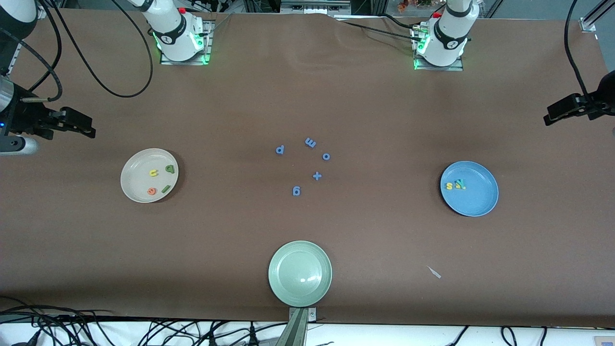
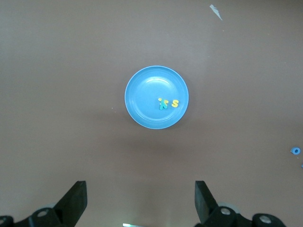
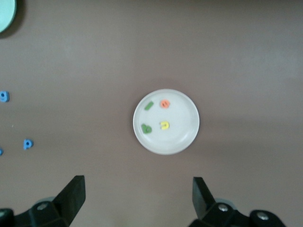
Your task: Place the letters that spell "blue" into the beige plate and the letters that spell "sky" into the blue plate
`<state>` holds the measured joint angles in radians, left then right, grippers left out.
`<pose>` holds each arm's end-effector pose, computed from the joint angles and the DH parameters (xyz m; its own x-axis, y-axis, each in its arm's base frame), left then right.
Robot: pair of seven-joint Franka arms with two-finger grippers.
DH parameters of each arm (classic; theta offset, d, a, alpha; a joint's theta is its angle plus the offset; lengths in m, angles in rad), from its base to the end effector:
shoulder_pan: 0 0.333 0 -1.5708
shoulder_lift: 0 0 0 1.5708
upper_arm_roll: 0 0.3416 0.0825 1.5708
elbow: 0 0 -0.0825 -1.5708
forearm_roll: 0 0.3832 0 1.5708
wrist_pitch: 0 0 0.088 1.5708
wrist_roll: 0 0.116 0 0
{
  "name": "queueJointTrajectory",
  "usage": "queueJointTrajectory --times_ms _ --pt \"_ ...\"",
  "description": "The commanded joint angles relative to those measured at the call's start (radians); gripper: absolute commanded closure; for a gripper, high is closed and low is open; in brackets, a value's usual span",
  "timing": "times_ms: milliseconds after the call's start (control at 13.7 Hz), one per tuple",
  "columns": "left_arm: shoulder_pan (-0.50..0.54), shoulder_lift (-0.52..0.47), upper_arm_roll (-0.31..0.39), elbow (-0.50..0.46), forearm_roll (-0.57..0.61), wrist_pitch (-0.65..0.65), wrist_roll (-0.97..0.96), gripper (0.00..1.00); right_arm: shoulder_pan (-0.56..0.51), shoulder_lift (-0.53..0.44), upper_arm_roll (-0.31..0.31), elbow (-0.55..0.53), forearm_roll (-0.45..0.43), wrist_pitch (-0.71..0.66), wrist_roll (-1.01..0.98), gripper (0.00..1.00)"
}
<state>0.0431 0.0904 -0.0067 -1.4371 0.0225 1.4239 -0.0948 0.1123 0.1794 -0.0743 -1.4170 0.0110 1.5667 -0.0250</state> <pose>0.5673 0.0237 0.6403 0.9859 0.1338 -0.1008 0.1313 -0.9908 -0.0316 0.6110 0.0289 0.6088 0.9975 0.0638 -0.0293 0.0639 -0.9980 0.0015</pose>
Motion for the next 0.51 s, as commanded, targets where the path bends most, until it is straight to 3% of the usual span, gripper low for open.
queueJointTrajectory --times_ms 0,146,438 --pt "0.003 0.011 -0.003 0.009 -0.033 -0.006 0.003 0.0 0.029 0.032 0.004 0.012 -0.049 0.042 0.017 0.0" --pt "0.021 0.009 0.002 0.012 -0.105 -0.006 0.001 0.0 0.029 0.031 0.004 0.012 -0.068 0.044 0.019 0.0" --pt "0.034 0.012 0.005 0.049 -0.082 -0.011 0.007 0.0 0.024 0.023 -0.001 0.012 -0.055 0.033 0.004 0.0"
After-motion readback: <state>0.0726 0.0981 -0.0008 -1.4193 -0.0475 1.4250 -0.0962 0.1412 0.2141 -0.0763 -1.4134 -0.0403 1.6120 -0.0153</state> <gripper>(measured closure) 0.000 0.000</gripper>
